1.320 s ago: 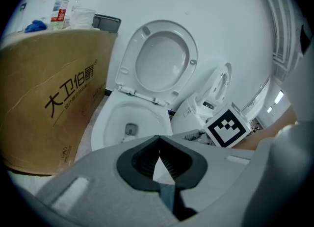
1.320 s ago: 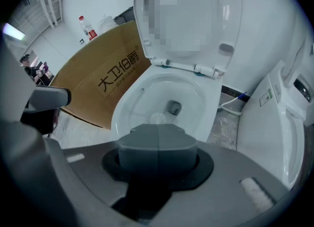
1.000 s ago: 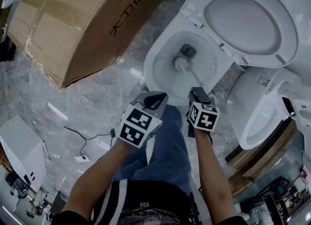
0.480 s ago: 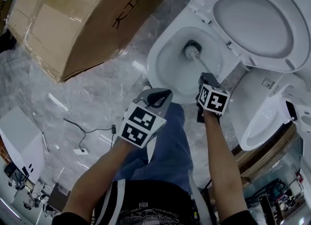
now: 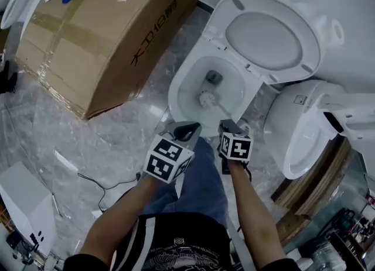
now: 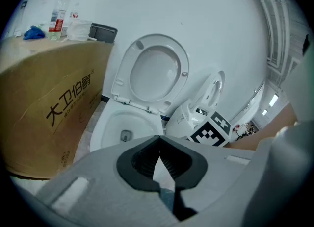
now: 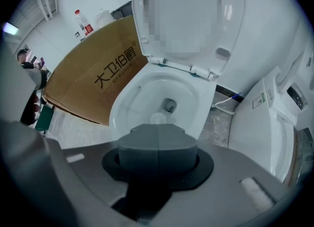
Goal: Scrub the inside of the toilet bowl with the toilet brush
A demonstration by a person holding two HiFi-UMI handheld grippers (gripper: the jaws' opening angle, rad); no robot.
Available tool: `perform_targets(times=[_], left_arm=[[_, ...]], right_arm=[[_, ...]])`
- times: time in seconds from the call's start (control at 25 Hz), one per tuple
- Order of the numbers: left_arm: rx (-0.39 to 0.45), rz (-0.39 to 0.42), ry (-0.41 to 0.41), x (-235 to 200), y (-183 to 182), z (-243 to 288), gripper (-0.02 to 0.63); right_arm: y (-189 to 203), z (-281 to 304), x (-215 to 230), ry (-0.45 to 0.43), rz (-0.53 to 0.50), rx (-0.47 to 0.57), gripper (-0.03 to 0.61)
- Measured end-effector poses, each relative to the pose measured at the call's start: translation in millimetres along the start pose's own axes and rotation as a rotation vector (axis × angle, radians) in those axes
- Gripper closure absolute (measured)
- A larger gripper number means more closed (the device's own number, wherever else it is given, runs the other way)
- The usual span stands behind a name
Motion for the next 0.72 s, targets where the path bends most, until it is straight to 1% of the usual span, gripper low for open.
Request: perform_targets(times=[0.24,0.44,0.56,0.72], left_arm=[[0.040,0.039,0.018,20.6,-10.7,-32.4,0.617],[0.086,0.058,0.014,40.4,-19.4,-48.0,0.618],[0.084,0.066,-0.001,54.6,-18.3,-57.9,0.618],[0.076,0.115,0.010,73.7,-21.7,-62.8,0.618]], right_arm=[[22.6,-67.5,-21.2,-0.018,0.055,0.068,0.430],[32.9,-121.6,-33.5,-0.013,0.111,0.167,0.430],[41.5,-152.8,-41.6,-0.020,0.127,0.225,0.430],[41.8,-187.3,-46.3,-0.034,0.141,0.306,0.430]])
Point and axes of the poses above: the fingertips, and each gripper's own axes: z forward along the fingers, x to its right, y out of its underside, the point moved 8 cm from there along -z, backward along the fingers, and after that the axes turned 1 degree about y, right-handed, at the moved point
